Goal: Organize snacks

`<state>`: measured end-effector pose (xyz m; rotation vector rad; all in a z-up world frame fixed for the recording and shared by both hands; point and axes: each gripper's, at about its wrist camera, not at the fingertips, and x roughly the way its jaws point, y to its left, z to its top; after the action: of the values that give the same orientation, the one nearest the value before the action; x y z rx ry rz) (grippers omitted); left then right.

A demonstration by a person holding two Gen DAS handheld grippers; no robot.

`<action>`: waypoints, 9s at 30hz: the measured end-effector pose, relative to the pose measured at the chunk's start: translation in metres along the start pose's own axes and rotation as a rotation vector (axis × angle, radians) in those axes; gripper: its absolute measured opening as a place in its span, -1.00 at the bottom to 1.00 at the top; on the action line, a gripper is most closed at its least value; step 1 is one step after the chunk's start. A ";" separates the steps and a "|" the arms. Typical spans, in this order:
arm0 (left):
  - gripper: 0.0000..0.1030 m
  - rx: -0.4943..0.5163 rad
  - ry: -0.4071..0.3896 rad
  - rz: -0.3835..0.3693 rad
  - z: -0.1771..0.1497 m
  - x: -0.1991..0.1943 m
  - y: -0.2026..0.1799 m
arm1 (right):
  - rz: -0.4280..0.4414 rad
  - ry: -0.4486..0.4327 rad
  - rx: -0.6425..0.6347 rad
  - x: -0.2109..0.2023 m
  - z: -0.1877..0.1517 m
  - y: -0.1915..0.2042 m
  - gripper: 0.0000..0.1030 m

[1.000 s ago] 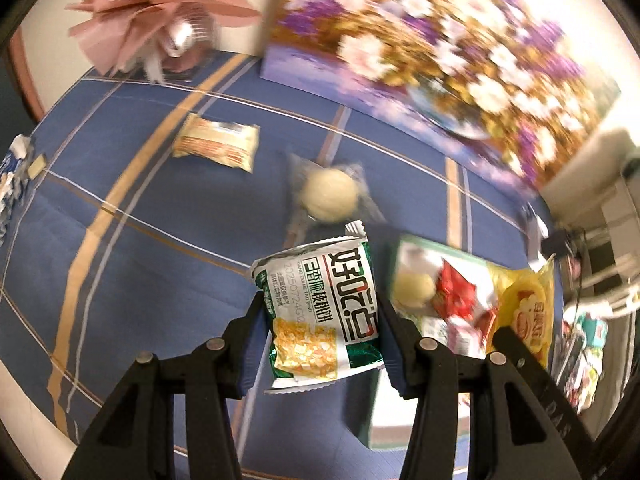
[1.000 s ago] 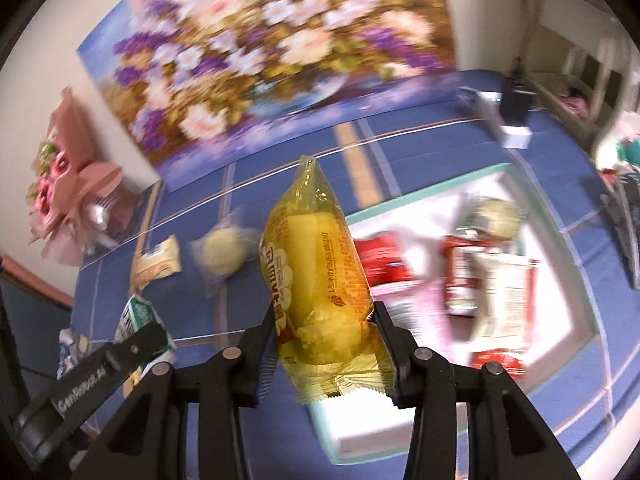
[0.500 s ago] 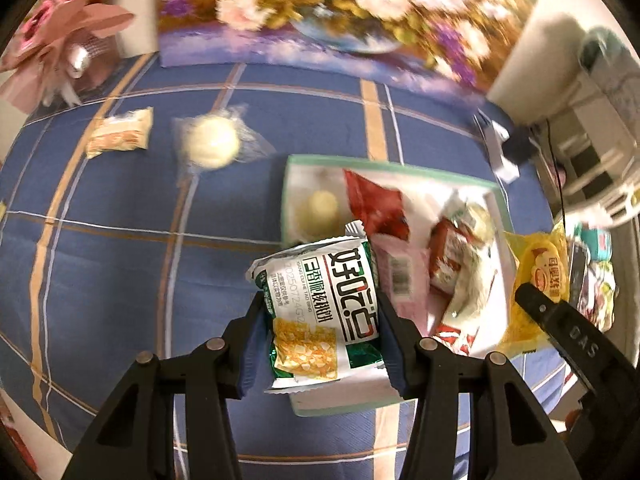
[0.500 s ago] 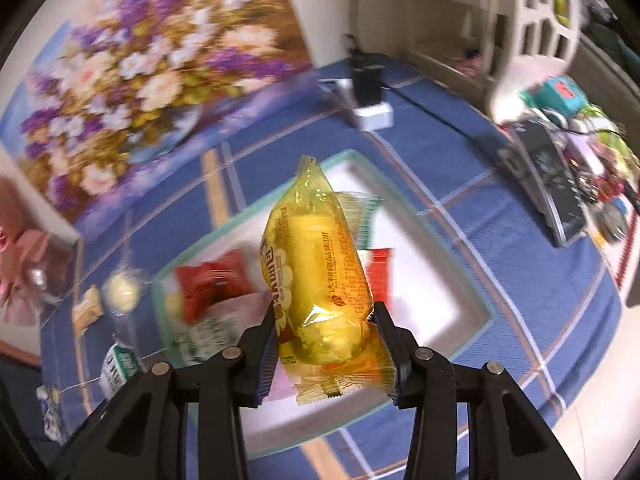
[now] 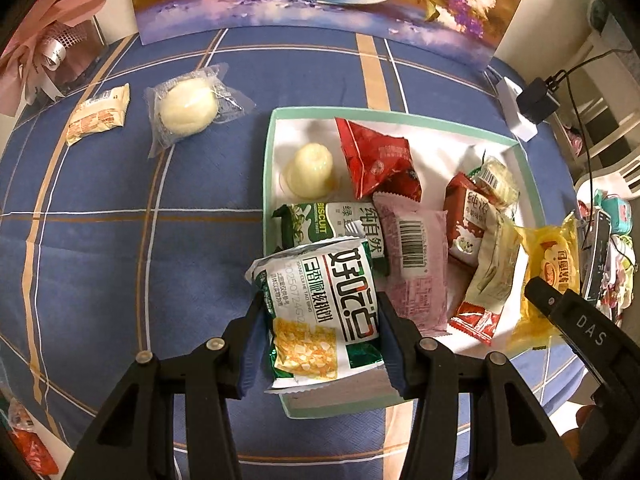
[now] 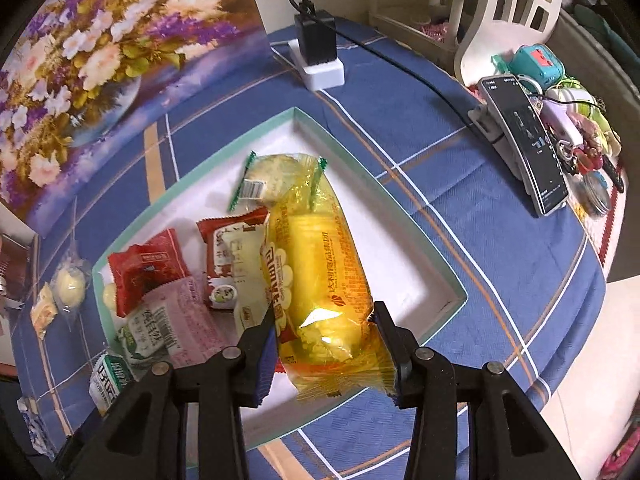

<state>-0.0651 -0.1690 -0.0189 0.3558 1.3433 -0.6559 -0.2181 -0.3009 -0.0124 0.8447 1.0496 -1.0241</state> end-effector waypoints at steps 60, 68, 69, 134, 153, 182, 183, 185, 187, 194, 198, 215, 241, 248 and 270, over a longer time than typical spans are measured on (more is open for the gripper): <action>0.87 -0.562 -0.133 0.348 0.015 -0.037 0.250 | 0.341 -0.054 -0.345 -0.022 -0.061 0.179 1.00; 0.87 -0.549 -0.140 0.262 0.033 -0.035 0.263 | 0.341 -0.036 -0.360 -0.014 -0.062 0.202 1.00; 0.87 -0.547 -0.144 0.250 0.036 -0.035 0.264 | 0.341 -0.038 -0.366 -0.014 -0.061 0.205 1.00; 0.41 -0.270 -0.179 0.007 0.061 -0.070 0.158 | 0.247 -0.063 -0.462 -0.026 -0.050 0.204 0.51; 0.41 -0.104 -0.169 -0.044 0.034 -0.052 0.038 | 0.232 -0.057 -0.213 -0.024 -0.010 0.073 0.54; 0.42 0.039 -0.101 -0.025 0.035 0.012 -0.017 | 0.212 -0.065 -0.136 0.012 0.028 0.047 0.54; 0.42 0.041 -0.098 -0.025 0.034 0.014 -0.017 | 0.209 -0.062 -0.141 0.014 0.028 0.049 0.54; 0.42 0.040 -0.096 -0.024 0.034 0.016 -0.017 | 0.203 -0.054 -0.145 0.018 0.028 0.051 0.55; 0.42 0.042 -0.098 -0.023 0.035 0.017 -0.017 | 0.202 -0.051 -0.146 0.021 0.027 0.051 0.55; 0.43 0.044 -0.098 -0.025 0.035 0.018 -0.016 | 0.198 -0.049 -0.150 0.022 0.027 0.051 0.56; 0.52 0.047 -0.099 -0.015 0.035 0.016 -0.017 | 0.207 -0.040 -0.143 0.021 0.028 0.049 0.59; 0.90 0.051 -0.173 -0.045 0.037 -0.019 -0.017 | 0.281 -0.111 -0.123 -0.017 0.031 0.041 0.89; 0.90 -0.185 -0.213 0.250 0.024 -0.046 0.086 | 0.226 -0.137 -0.187 -0.028 0.003 0.053 1.00; 0.90 -0.148 -0.209 0.287 -0.003 -0.057 0.095 | 0.206 -0.132 -0.241 -0.034 -0.022 0.059 1.00; 0.90 -0.121 -0.175 0.234 -0.076 -0.065 0.112 | 0.210 -0.107 -0.341 -0.050 -0.110 0.058 1.00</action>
<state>-0.0599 -0.0230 0.0133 0.3431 1.1475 -0.3994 -0.2017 -0.1694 0.0082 0.5996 0.9863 -0.6807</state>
